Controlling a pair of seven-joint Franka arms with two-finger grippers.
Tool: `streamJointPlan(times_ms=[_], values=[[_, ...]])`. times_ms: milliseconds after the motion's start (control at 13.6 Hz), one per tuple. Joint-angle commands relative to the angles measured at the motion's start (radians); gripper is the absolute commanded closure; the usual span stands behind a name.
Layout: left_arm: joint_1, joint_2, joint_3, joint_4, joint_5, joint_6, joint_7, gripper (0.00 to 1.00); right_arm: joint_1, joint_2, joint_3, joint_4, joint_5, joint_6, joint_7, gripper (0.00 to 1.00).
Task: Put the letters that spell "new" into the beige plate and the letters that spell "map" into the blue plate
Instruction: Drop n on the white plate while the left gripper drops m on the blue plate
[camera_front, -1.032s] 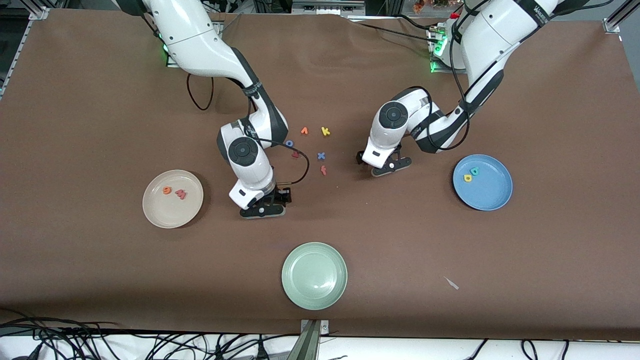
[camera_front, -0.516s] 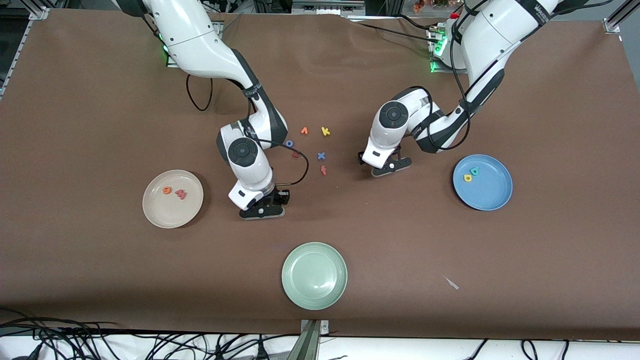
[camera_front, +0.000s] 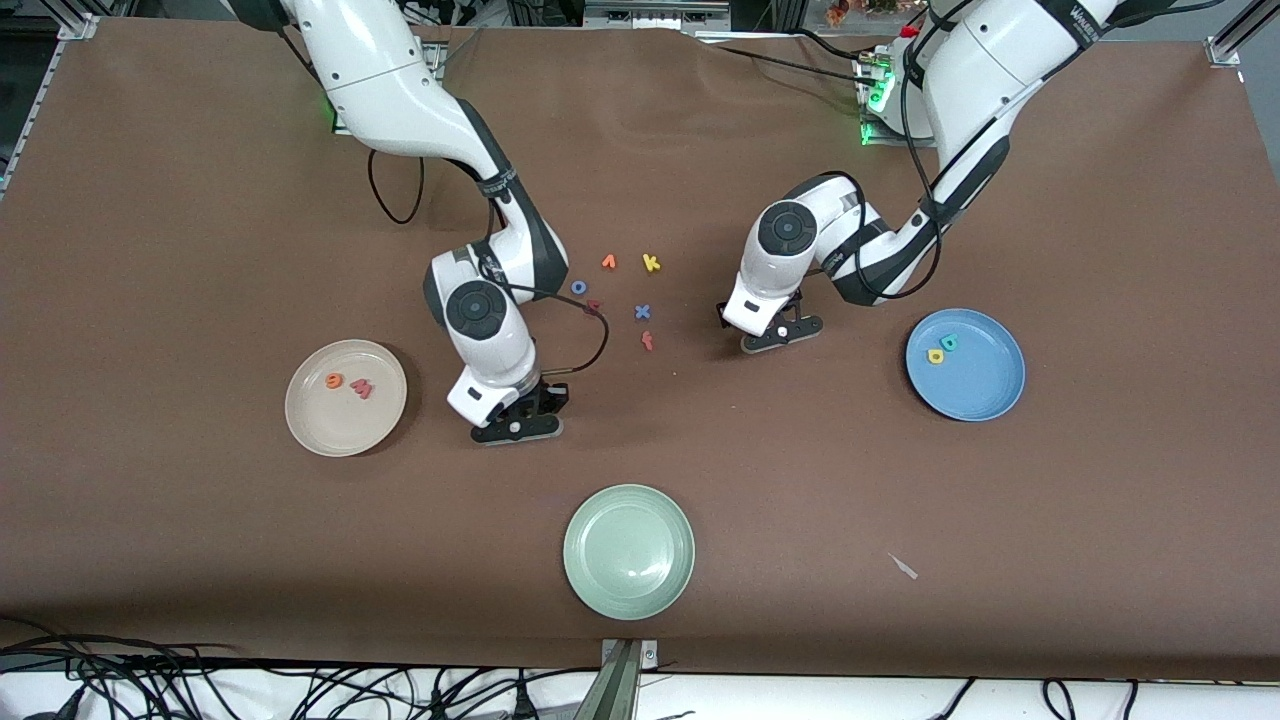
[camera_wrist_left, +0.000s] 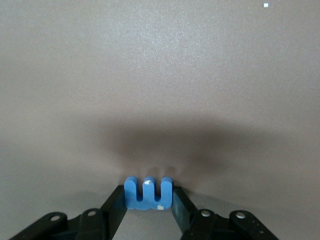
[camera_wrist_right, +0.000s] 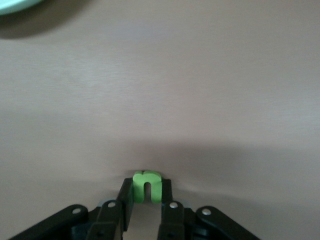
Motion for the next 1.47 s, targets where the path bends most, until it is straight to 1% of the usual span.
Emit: streamJointPlan(times_ms=[0, 147, 221, 369, 442, 590, 737, 811, 959, 1032, 1106, 1180, 1254, 1327, 1401], values=[[0.033, 0.005, 0.002, 0.009, 0.035, -0.017, 0.048, 0.74, -0.025, -0.075, -0.034, -0.001, 0.009, -0.135, -0.115, 0.79], [0.063, -0.001, -0.018, 0.018, 0.020, -0.043, 0.094, 0.76, -0.031, -0.118, -0.077, -0.029, 0.009, -0.212, -0.175, 0.79], [0.089, -0.001, -0.041, 0.026, 0.020, -0.069, 0.114, 0.76, -0.032, -0.144, -0.103, -0.069, 0.009, -0.213, -0.224, 0.79], [0.169, 0.000, -0.105, 0.041, 0.018, -0.115, 0.153, 0.76, -0.032, -0.202, -0.158, -0.173, 0.009, -0.197, -0.302, 0.79], [0.226, 0.000, -0.148, 0.052, 0.009, -0.149, 0.194, 0.77, -0.032, -0.227, -0.193, -0.222, 0.009, -0.175, -0.351, 0.79], [0.328, -0.001, -0.225, 0.104, -0.029, -0.285, 0.319, 0.77, -0.034, -0.253, -0.252, -0.311, 0.013, -0.111, -0.466, 0.79], [0.398, 0.000, -0.248, 0.171, -0.035, -0.443, 0.476, 0.77, -0.046, -0.284, -0.256, -0.394, 0.015, -0.060, -0.475, 0.78], [0.428, 0.000, -0.248, 0.197, -0.035, -0.506, 0.551, 0.77, -0.048, -0.296, -0.256, -0.416, 0.015, -0.049, -0.476, 0.78], [0.496, 0.000, -0.247, 0.230, -0.038, -0.592, 0.723, 0.76, -0.048, -0.304, -0.256, -0.419, 0.015, -0.052, -0.470, 0.76], [0.537, 0.000, -0.244, 0.242, -0.037, -0.624, 0.813, 0.76, -0.048, -0.304, -0.256, -0.419, 0.030, -0.055, -0.465, 0.72], [0.577, 0.000, -0.239, 0.242, -0.029, -0.641, 0.913, 0.75, -0.048, -0.304, -0.256, -0.419, 0.076, -0.061, -0.468, 0.71], [0.614, 0.005, -0.236, 0.242, -0.022, -0.640, 0.993, 0.73, -0.048, -0.304, -0.256, -0.419, 0.094, -0.062, -0.476, 0.71], [0.639, 0.009, -0.232, 0.242, -0.019, -0.640, 1.028, 0.70, -0.048, -0.304, -0.256, -0.419, 0.094, -0.063, -0.476, 0.71], [0.643, 0.014, -0.222, 0.242, -0.017, -0.637, 1.042, 0.48, -0.048, -0.304, -0.256, -0.419, 0.095, -0.062, -0.476, 0.66], [0.639, 0.015, -0.212, 0.244, -0.003, -0.634, 1.055, 0.00, -0.048, -0.304, -0.258, -0.418, 0.096, -0.062, -0.476, 0.40]])
